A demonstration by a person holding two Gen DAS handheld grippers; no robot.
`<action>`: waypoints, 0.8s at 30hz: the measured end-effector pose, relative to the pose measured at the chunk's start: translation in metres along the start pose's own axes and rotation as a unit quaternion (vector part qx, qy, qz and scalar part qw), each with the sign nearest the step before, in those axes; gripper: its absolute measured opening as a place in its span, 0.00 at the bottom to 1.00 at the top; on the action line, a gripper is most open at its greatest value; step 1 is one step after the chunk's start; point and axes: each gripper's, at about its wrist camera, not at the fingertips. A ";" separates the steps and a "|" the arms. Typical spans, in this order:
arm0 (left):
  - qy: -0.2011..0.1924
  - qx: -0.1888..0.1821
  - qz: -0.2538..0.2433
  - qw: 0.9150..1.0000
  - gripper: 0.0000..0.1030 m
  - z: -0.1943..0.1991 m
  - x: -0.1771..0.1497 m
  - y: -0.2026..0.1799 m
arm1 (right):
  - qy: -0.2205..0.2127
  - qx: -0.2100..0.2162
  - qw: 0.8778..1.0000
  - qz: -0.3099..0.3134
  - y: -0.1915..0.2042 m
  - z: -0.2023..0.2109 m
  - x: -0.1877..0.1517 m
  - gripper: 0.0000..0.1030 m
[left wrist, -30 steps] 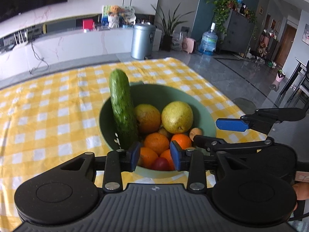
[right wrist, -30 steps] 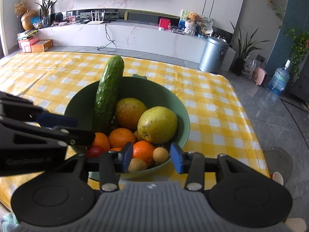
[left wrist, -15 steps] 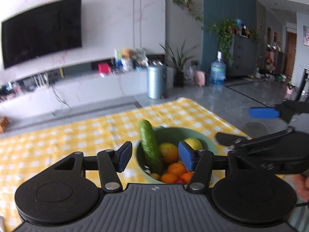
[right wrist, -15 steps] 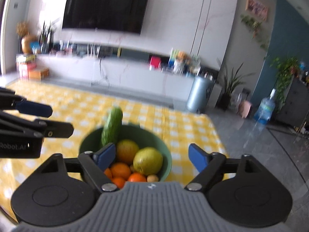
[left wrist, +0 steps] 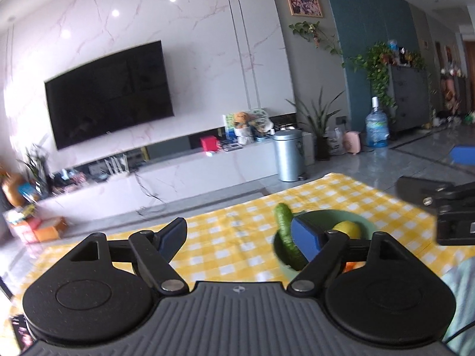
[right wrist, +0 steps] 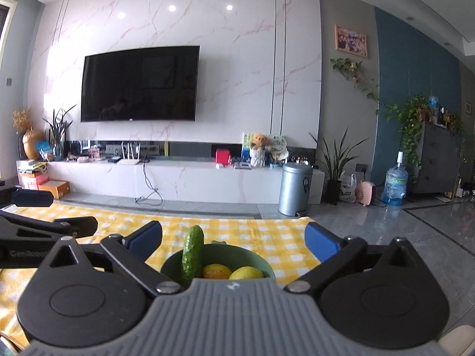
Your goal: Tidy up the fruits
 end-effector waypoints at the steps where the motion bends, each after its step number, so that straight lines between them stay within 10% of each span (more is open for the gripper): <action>1: 0.001 0.008 0.001 1.000 0.91 -0.001 -0.002 0.000 | -0.003 -0.001 1.000 0.000 0.002 0.003 -0.002 0.96; 24: 0.096 -0.041 0.057 0.993 0.91 -0.037 -0.055 0.007 | 0.095 0.028 0.995 -0.017 0.004 -0.043 -0.064 0.96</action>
Point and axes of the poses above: each gripper's, at about its wrist camera, not at the fingertips, and z roughly against the way its jaws point, y to its left, x to its top, and after that the axes turned 12 degrees about y, right-handed
